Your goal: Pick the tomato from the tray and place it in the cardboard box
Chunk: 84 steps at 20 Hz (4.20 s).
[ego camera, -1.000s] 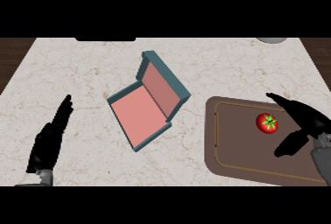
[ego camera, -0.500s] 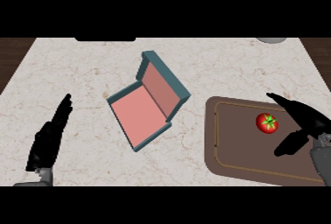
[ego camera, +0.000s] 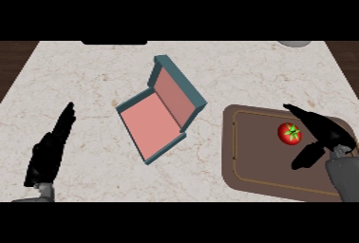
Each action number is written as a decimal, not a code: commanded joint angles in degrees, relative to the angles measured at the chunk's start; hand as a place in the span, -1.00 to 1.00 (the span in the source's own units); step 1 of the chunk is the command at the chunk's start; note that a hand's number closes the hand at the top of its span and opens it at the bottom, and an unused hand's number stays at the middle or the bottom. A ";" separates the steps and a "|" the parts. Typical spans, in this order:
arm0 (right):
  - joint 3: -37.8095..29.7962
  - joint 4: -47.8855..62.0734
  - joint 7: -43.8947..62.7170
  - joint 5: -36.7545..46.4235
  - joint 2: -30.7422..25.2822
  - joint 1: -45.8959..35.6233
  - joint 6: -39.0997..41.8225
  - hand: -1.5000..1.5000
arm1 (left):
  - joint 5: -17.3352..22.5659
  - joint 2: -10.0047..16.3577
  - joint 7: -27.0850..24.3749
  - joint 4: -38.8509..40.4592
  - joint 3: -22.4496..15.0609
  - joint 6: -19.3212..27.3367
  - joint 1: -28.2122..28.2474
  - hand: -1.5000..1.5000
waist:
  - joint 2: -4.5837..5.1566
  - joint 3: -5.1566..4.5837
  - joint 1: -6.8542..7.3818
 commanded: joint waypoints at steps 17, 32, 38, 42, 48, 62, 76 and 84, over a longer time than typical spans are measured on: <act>-0.24 1.44 -7.12 10.08 0.40 0.09 -13.95 1.00 | -3.43 -3.88 3.02 -3.41 -1.12 -0.12 0.44 0.00 | -0.05 0.01 -0.11; 13.47 -37.53 16.58 25.87 8.82 16.18 -11.30 1.00 | 0.05 0.25 3.01 -5.65 3.67 -4.48 1.32 0.00 | -0.28 -0.02 -0.56; 13.40 -41.72 10.59 17.20 15.82 11.35 -16.70 1.00 | -3.72 -4.02 -0.73 0.74 1.55 0.21 0.03 0.00 | -0.09 0.01 -0.64; 16.37 -45.64 11.86 13.27 21.03 5.40 -14.26 1.00 | -2.19 -3.04 -2.22 1.16 2.05 -1.93 0.67 0.00 | -0.05 -0.04 0.13; 19.68 -49.63 20.64 9.15 23.44 -2.47 -9.60 1.00 | -4.02 -4.20 1.23 -3.84 0.11 -1.19 2.56 0.00 | -0.09 -0.02 0.27; 24.28 -14.53 32.86 1.85 23.57 -32.25 -25.44 1.00 | -4.41 -4.99 -0.02 -2.33 0.36 -1.31 1.42 0.00 | 0.10 -0.03 1.15; 31.79 21.40 28.32 -16.77 23.58 -46.29 -42.19 -1.00 | -4.63 -3.84 1.40 -0.64 0.55 -2.95 -2.89 0.00 | 0.49 -0.03 2.48; 32.44 34.60 16.87 -26.74 23.58 -50.28 -53.22 -1.00 | -4.32 -4.34 -0.37 -0.62 0.21 -3.36 -1.62 0.00 | 1.00 -0.03 4.13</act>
